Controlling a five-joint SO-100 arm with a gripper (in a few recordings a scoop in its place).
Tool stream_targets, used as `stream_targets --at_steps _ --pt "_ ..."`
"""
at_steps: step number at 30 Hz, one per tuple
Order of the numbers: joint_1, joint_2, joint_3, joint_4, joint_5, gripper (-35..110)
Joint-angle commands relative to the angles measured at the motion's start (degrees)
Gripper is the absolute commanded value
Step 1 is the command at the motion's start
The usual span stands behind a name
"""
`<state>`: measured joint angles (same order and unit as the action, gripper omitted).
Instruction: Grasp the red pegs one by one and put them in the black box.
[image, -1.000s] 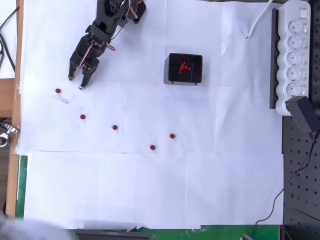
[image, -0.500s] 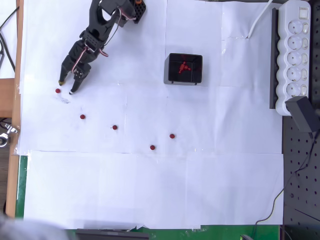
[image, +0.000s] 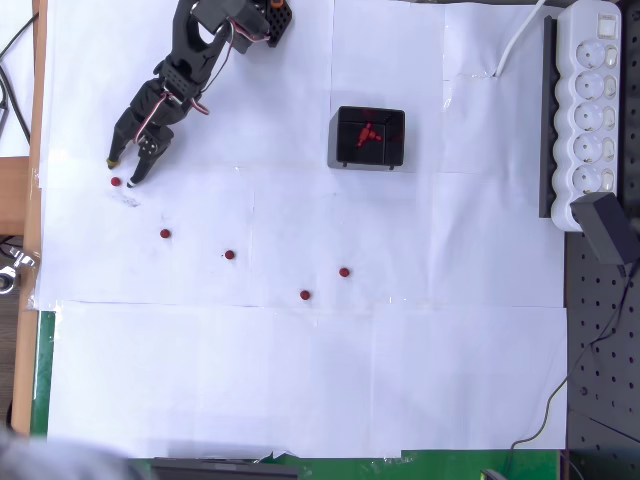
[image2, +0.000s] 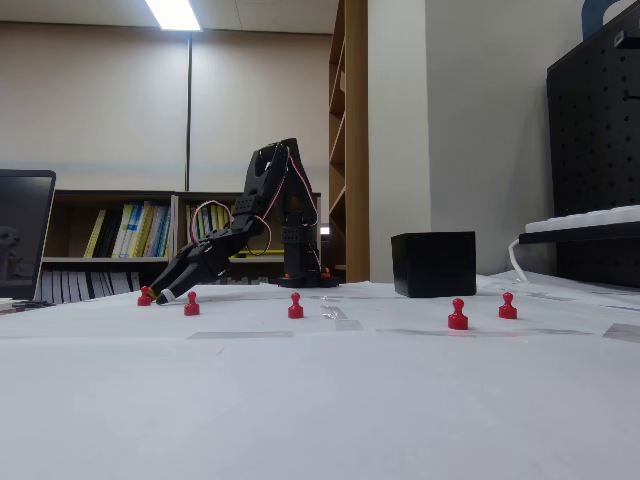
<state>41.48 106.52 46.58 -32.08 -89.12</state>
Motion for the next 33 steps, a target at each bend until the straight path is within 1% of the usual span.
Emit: stream_targets --at_steps 1,9,15,19,26,30,31,33 --pt "1.3 1.4 2.3 -0.8 -0.1 17" --pt "0.8 2.8 3.4 -0.9 1.0 14" --pt "0.6 2.8 3.7 -0.8 0.8 8" --pt "0.5 2.9 4.1 -1.0 0.3 0" --pt "0.4 2.7 4.0 -0.8 -0.1 0" --pt "-0.3 -0.3 2.3 1.0 -0.2 0" --pt "-0.3 -2.3 1.8 3.3 -0.1 0" --pt "-1.2 -7.8 1.8 12.3 -0.4 0"
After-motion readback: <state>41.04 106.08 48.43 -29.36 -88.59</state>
